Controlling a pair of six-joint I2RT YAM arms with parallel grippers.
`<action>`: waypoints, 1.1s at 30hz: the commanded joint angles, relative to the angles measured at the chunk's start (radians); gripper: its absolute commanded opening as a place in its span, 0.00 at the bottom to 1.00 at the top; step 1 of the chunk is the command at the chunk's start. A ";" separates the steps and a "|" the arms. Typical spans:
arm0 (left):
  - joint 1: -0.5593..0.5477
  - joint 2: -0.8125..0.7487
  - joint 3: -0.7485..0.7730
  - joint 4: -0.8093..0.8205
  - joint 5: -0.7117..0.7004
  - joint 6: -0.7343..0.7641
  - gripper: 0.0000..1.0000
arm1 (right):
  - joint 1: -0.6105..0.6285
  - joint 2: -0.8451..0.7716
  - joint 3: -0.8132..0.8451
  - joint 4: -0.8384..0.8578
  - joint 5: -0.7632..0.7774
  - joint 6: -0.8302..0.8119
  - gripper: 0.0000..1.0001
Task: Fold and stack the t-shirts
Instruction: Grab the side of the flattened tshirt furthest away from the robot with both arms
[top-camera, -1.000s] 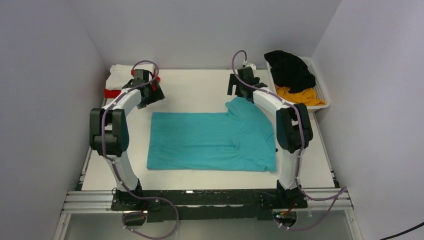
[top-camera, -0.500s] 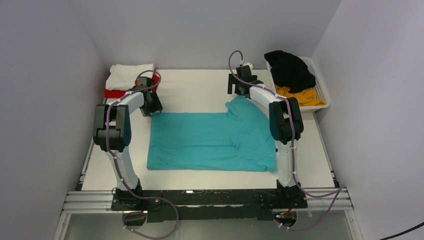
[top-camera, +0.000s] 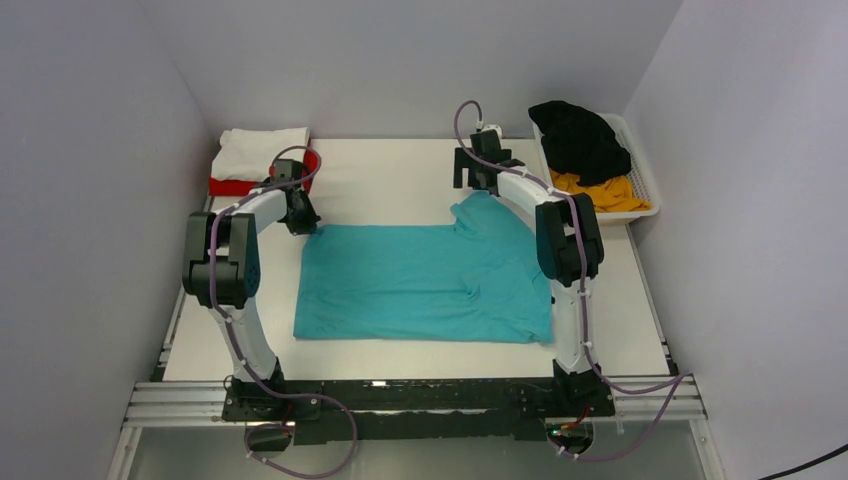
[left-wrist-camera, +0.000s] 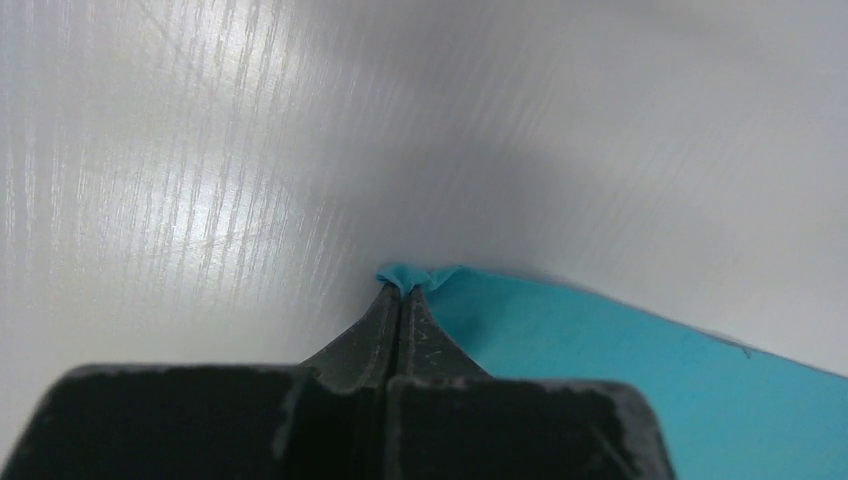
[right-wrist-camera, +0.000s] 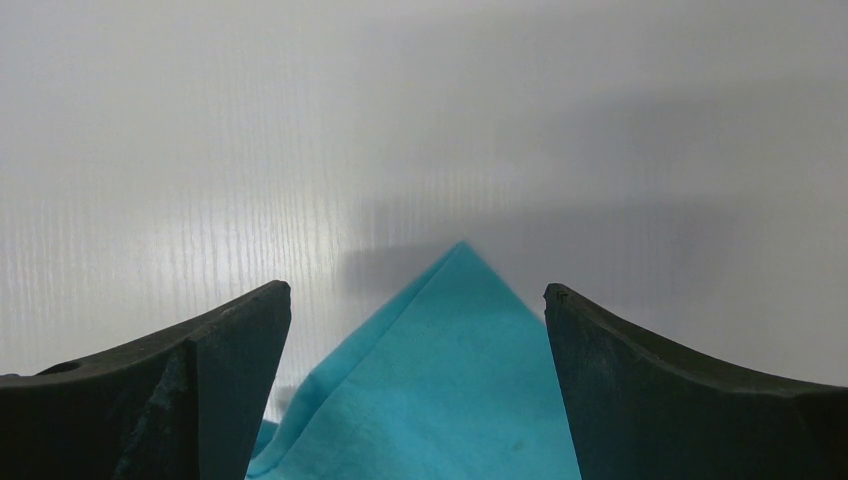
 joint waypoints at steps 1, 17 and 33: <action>-0.009 -0.037 -0.012 -0.022 0.037 0.010 0.00 | -0.001 0.062 0.098 -0.030 -0.003 -0.021 1.00; -0.016 -0.188 -0.101 0.027 0.028 0.022 0.00 | 0.005 0.021 -0.085 -0.055 0.050 0.037 0.63; -0.009 -0.114 0.003 0.020 -0.028 0.020 0.00 | 0.001 0.085 0.110 -0.012 0.111 -0.049 0.00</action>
